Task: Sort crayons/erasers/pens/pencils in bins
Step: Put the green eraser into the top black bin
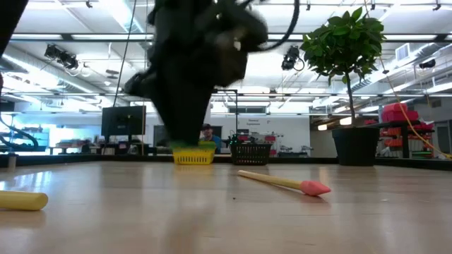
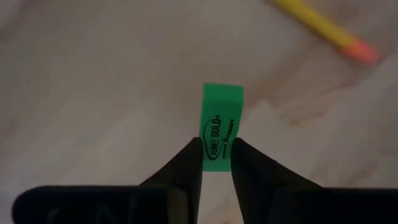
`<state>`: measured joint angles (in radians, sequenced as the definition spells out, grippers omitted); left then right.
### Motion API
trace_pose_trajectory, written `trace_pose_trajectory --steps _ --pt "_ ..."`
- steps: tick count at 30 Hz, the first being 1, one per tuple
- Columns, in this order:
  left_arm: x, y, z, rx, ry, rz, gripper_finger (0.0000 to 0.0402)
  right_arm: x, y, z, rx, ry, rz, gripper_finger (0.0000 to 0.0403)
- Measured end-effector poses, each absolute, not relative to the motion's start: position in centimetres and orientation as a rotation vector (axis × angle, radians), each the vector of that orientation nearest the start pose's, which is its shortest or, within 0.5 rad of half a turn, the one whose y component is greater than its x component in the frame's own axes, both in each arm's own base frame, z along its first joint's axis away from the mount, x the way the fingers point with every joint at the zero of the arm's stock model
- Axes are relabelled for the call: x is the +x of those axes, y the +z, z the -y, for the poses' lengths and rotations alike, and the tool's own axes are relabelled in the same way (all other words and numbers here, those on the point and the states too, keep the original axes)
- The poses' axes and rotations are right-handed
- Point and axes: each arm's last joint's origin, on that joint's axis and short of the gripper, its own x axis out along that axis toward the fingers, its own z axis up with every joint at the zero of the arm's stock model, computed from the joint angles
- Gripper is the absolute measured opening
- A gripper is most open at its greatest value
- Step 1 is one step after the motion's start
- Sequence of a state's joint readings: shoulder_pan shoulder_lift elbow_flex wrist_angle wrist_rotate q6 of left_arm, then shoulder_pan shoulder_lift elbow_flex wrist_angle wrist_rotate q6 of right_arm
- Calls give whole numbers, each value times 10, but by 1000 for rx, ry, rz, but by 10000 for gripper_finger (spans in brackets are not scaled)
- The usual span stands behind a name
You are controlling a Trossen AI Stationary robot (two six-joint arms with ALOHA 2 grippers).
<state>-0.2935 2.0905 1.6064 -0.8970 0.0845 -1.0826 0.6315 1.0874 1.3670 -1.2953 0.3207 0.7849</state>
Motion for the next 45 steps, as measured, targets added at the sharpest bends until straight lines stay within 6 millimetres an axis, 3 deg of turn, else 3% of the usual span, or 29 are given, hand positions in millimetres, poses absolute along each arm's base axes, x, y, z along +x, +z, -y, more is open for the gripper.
trace_pose_trajectory --steps 4,8,14,21,25,29,36,45 --pt "407 207 98 -651 461 -1358 80 136 379 -92 305 -32 -1026 78" --pt "421 244 54 -549 507 -1258 78 133 378 -93 373 -9 -1102 78" --pt "435 292 -30 -480 538 -1063 82 126 379 -97 476 -5 -1135 78" --pt "432 315 -131 -450 613 -846 79 119 380 -104 499 -28 -1113 78" --pt "428 312 -173 -481 683 -767 89 119 380 -103 504 -77 -1069 78" --pt "432 287 -197 -486 716 -799 95 121 381 -101 507 -145 -1003 78" --pt "447 231 -209 -506 687 -935 90 122 382 -99 543 -235 -926 78" --pt "448 217 -222 -538 688 -928 133 123 381 -99 586 -262 -919 78"
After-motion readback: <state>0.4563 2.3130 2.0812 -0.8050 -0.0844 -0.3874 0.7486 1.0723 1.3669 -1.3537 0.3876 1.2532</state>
